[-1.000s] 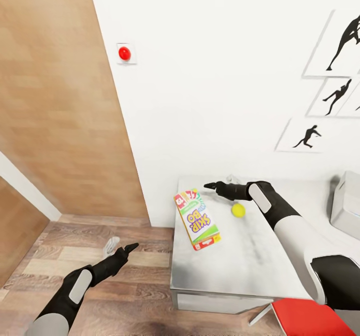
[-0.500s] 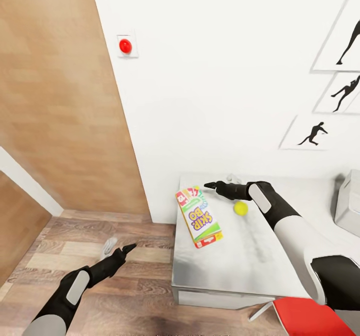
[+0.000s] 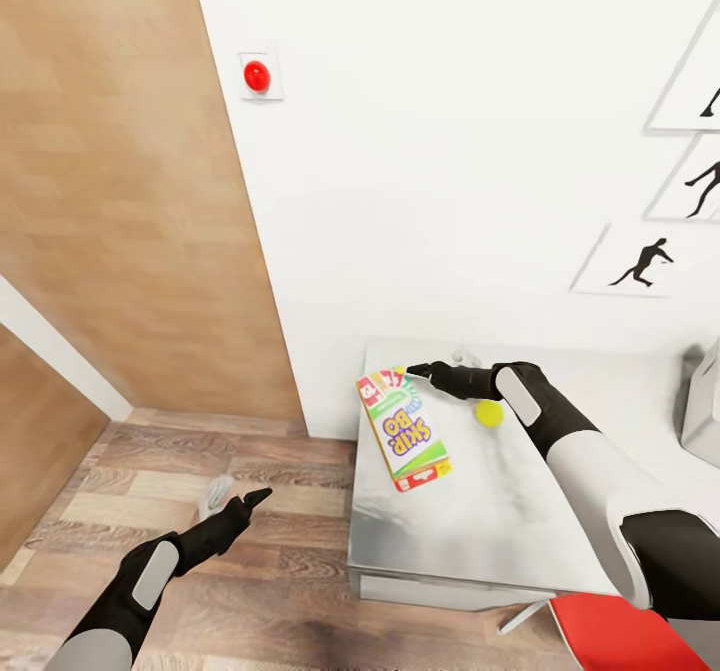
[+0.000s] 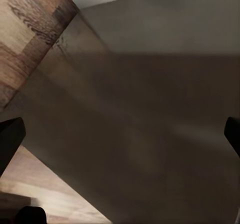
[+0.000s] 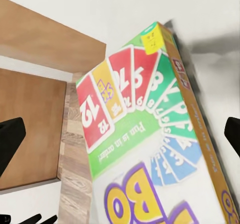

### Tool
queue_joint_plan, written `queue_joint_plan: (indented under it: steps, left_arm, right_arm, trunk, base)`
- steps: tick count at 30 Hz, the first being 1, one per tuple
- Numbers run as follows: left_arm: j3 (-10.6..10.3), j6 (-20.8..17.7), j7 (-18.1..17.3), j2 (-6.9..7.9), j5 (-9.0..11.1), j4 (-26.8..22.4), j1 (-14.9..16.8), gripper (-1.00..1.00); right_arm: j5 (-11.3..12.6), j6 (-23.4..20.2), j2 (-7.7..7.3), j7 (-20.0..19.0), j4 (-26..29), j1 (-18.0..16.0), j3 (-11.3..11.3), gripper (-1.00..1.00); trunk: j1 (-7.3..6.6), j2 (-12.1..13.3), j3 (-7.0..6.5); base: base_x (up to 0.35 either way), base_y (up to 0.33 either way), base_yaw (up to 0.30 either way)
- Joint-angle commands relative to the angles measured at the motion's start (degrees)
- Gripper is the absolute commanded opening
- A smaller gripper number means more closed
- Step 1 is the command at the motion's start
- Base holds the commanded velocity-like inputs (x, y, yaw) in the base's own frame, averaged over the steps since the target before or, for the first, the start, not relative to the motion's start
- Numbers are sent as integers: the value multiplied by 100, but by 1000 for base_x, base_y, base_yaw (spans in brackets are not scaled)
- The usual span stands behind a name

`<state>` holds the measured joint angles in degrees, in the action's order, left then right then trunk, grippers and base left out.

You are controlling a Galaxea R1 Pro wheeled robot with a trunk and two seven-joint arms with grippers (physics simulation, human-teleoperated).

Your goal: Put all the toys in the child's room - the three board games (two on the bed and one on the table), the two jigsaw puzzles on the table, and the tennis ball on the table - inside the toy box on the table in the child's room.

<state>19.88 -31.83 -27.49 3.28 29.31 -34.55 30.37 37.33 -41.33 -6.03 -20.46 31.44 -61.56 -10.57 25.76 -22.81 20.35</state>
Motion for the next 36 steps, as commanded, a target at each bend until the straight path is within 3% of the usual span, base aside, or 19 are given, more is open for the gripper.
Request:
queue_joint_plan:
  steps: [1, 36]
  left_arm:
    - [21, -44, -9, -2, 23, 0, 5, 100]
    - [17, -43, -2, -2, 25, 4, 4, 100]
  right_arm:
    - [-7, -7, -4, -19, 2, -5, -24, 100]
    - [-1, 1, 0, 24, 4, -3, 13, 100]
  trunk:
    - [3, -11, 19]
    - [3, -11, 346]
  base:
    - [0, 0, 63]
    - [0, 0, 63]
